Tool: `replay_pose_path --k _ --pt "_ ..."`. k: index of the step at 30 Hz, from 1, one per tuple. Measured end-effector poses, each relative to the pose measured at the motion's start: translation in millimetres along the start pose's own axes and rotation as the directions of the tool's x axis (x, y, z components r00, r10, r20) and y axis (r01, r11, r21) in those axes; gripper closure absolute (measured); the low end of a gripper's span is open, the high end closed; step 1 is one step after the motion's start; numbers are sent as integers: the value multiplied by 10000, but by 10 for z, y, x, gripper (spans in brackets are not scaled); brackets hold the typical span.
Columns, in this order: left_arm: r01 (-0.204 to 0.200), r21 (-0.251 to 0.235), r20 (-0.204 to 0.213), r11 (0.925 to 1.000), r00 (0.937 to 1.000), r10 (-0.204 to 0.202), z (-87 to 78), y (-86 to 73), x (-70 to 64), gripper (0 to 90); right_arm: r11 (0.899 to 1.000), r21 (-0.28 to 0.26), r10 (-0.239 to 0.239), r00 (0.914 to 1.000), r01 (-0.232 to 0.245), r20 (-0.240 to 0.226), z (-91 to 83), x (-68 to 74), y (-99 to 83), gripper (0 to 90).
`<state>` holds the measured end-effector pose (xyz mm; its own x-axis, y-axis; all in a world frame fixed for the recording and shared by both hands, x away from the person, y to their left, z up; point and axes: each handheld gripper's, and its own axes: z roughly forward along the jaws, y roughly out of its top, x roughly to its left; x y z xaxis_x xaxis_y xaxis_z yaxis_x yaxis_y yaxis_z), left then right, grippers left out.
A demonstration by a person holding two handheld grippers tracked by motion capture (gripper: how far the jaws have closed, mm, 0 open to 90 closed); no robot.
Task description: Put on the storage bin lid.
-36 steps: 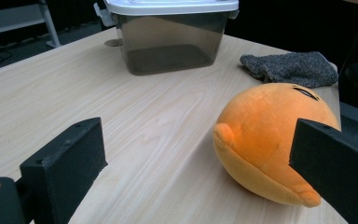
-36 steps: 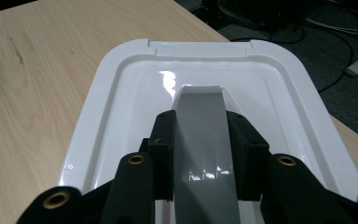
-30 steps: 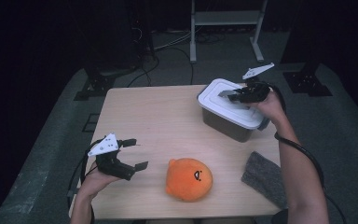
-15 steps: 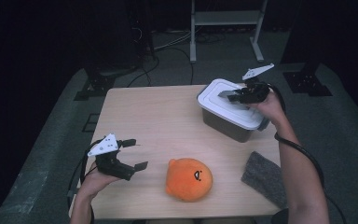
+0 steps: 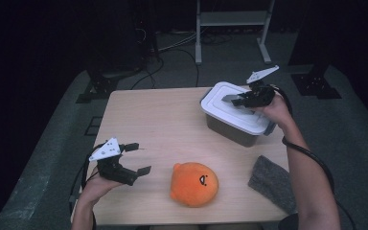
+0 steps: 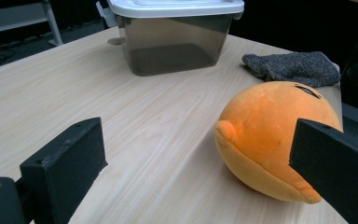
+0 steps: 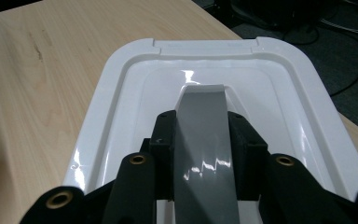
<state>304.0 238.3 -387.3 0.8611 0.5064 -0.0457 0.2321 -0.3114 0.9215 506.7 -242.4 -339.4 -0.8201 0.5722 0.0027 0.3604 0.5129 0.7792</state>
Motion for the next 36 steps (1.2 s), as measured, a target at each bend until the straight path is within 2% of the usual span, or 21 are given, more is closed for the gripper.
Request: replay_pose_path --k 14,36 --pt "-9 21 -3 10000 10000 9 -2 -4 -7 29 9994 75 -337 9980 341 -540 74 174 72 657" --pt "19 61 -83 10000 10000 -18 -23 -23 4 29 9954 178 -907 9881 936 -1241 249 406 231 656"
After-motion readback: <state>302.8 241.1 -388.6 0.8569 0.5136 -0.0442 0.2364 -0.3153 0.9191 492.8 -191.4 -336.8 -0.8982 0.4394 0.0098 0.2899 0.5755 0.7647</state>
